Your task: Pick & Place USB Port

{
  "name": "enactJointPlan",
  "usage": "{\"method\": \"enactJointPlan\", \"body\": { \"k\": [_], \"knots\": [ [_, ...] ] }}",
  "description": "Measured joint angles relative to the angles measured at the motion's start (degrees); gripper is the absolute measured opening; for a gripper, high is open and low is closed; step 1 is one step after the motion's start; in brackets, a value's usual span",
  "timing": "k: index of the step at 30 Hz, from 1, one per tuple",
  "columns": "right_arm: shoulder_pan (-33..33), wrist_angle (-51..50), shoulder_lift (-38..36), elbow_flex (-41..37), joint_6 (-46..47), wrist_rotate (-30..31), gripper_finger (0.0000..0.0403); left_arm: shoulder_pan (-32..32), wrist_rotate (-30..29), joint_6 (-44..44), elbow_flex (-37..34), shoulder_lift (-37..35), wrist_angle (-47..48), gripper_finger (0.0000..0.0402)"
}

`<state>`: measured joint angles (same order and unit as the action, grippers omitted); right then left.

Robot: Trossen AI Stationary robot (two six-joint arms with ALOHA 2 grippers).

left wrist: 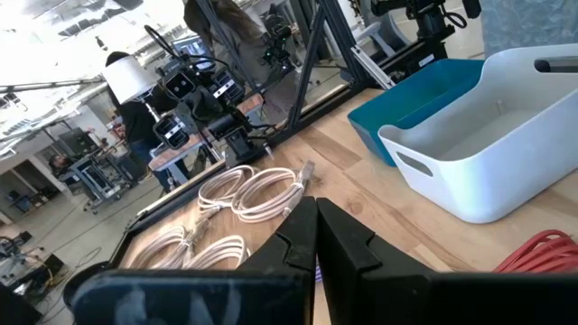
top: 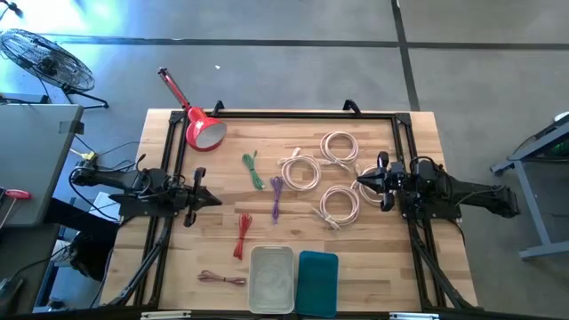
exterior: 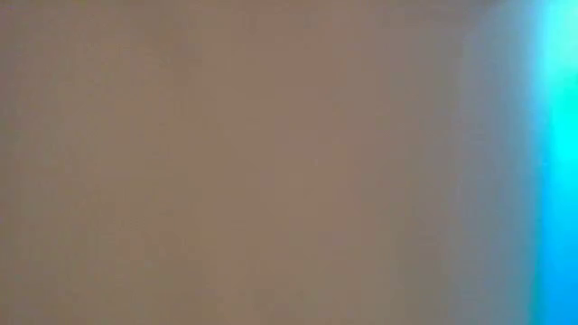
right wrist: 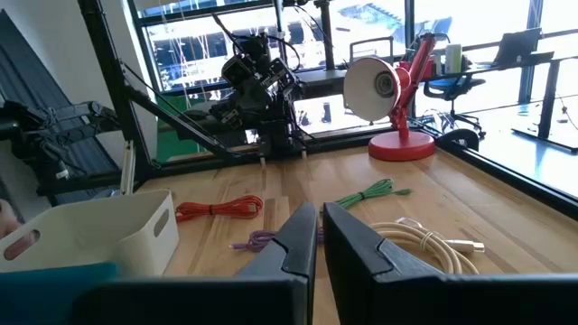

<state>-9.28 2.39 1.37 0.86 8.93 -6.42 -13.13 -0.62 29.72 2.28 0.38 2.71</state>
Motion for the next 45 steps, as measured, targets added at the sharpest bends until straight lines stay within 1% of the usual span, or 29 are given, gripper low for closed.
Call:
{"method": "enactJointPlan", "body": {
  "k": [40,45],
  "knots": [
    [0.0,-0.94,0.17,0.07,1.02,0.35,0.0016,-0.02,0.0,0.0,0.0,0.01,0.01,0.0001],
    [0.0,-0.38,0.17,0.07,-2.31,-2.04,0.0016,0.0,0.0,-0.01,0.02,0.02,0.01,0.0001]
  ]
}}
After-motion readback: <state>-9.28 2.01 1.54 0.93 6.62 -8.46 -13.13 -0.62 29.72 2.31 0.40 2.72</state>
